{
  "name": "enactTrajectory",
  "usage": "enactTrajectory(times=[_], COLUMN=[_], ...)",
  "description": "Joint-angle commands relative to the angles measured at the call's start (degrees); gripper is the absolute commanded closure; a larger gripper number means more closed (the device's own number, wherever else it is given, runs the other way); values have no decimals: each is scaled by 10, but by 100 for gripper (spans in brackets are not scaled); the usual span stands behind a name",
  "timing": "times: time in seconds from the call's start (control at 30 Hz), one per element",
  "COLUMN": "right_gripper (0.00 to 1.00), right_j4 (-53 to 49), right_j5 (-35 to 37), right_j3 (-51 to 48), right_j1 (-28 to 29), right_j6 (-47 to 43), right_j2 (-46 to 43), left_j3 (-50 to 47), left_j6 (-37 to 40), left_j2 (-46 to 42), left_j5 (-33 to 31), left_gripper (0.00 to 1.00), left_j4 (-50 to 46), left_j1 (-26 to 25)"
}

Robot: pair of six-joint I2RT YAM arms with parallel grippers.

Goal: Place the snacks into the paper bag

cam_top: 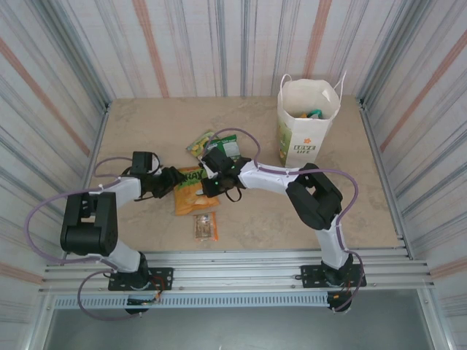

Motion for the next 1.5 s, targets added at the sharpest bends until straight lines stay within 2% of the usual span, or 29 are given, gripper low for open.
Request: enactTrajectory(times=[0.0, 0.27, 0.37, 0.57, 0.7, 0.8, 0.93, 1.07, 1.23, 1.47], right_gripper=[77, 84, 85, 85, 80, 72, 65, 60, 55, 45], right_j4=[-11, 0, 1, 13, 30, 46, 75, 107, 169, 249], right_j5=[-4, 0, 6, 15, 20, 32, 41, 48, 15, -12], right_j3=[-15, -25, -26, -41, -57, -73, -101, -142, -208, -296], right_j1=[-1, -1, -1, -2, -3, -3, -10, -24, -47, -77], right_j6=[17, 23, 24, 26, 28, 27, 18, 9, -16, -68], right_j2=[22, 47, 47, 31, 3, -35, -104, -186, -290, -404], left_j3=[8, 5, 7, 14, 25, 38, 45, 52, 66, 97], left_j6=[-1, 0, 6, 23, 42, 61, 73, 83, 80, 24], left_j2=[22, 57, 66, 51, 19, -14, -69, -135, -201, -242], left_j5=[12, 30, 40, 51, 46, 36, 22, 15, 26, 55], left_gripper=[27, 30, 36, 55, 66, 73, 84, 90, 94, 97], left_j4=[11, 33, 37, 21, -12, -44, -61, -64, -48, 19], left_j1=[4, -3, -16, -30, -33, -34, -38, -46, -64, -119])
